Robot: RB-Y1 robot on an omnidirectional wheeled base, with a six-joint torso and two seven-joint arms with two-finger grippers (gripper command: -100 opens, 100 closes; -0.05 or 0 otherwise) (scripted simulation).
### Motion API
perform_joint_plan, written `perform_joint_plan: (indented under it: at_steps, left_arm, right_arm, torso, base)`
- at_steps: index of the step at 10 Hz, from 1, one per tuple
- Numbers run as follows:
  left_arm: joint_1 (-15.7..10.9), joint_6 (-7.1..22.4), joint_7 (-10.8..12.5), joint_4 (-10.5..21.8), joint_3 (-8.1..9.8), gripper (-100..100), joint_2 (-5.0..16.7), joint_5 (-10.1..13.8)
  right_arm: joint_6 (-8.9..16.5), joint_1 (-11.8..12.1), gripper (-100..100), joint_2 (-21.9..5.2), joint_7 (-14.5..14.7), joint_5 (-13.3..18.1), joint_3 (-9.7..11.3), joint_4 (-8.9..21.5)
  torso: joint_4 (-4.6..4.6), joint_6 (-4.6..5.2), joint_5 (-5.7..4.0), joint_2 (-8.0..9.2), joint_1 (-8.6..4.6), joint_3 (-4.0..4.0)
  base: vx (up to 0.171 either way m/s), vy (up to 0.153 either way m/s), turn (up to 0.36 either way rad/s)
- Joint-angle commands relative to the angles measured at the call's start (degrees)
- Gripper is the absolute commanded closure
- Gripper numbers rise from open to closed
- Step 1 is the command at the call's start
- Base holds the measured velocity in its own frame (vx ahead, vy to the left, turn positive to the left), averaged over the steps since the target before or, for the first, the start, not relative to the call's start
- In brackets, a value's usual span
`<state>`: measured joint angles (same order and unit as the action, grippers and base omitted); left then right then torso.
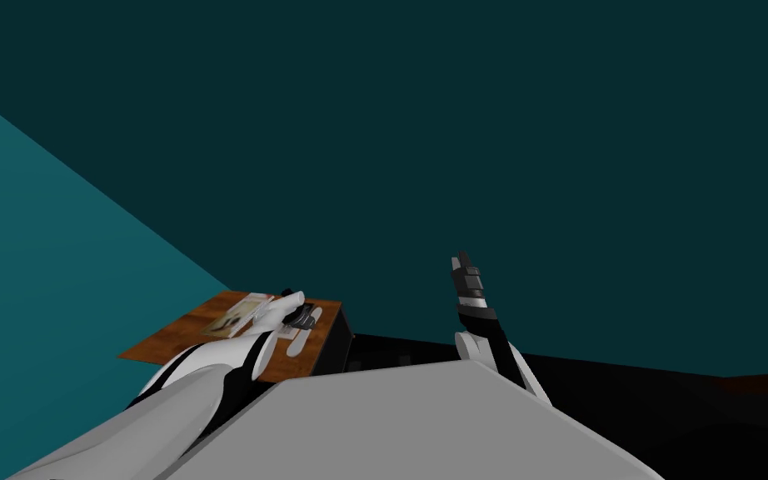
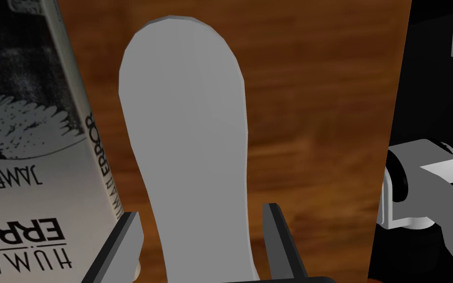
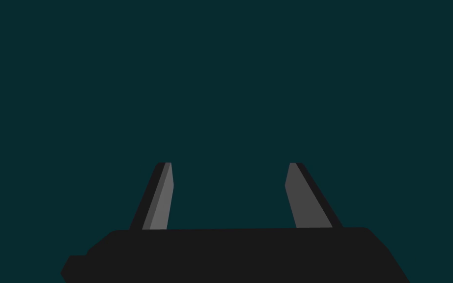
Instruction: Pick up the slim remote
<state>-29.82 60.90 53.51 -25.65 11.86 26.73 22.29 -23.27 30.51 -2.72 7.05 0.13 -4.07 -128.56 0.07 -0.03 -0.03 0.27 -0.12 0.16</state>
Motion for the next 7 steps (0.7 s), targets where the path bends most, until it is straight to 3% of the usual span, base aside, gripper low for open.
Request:
perform_joint_plan:
  at_steps: [1,2,4,7]
  left_arm:
    - [-2.2,-1.6,-1.0,2.9,0.09,100,0.5,0.3]
    - [-2.2,-1.6,-1.0,1.9,0.09,100,0.5,0.3]
    - [-2.2,-1.6,-1.0,4.1,0.09,100,0.5,0.3]
    - [-2.4,-1.6,-1.0,4.6,0.08,100,0.6,0.2]
  right_arm:
    - [0.0,0.0,0,0.0,0.0,0.0,0.0,0.0]
    - [0.0,0.0,0,0.0,0.0,0.0,0.0,0.0]
    - [0.0,0.0,0,0.0,0.0,0.0,0.0,0.0]
    - [0.0,0.0,0,0.0,0.0,0.0,0.0,0.0]
  torso:
    - [0.0,0.0,0.0,0.0,0.0,0.0]
    - [0.0,-0.01,-0.02,-0.08,0.04,-0.04]
    - [-0.02,0.01,-0.05,-0.24,0.04,-0.12]
    - [-0.06,-0.02,0.02,-0.22,0.06,-0.13]
  base:
    - [-0.028,-0.002,0.006]
    - [-0.003,0.006,0.01]
    - [0.011,0.005,-0.008]
    - [0.0,0.0,0.0]
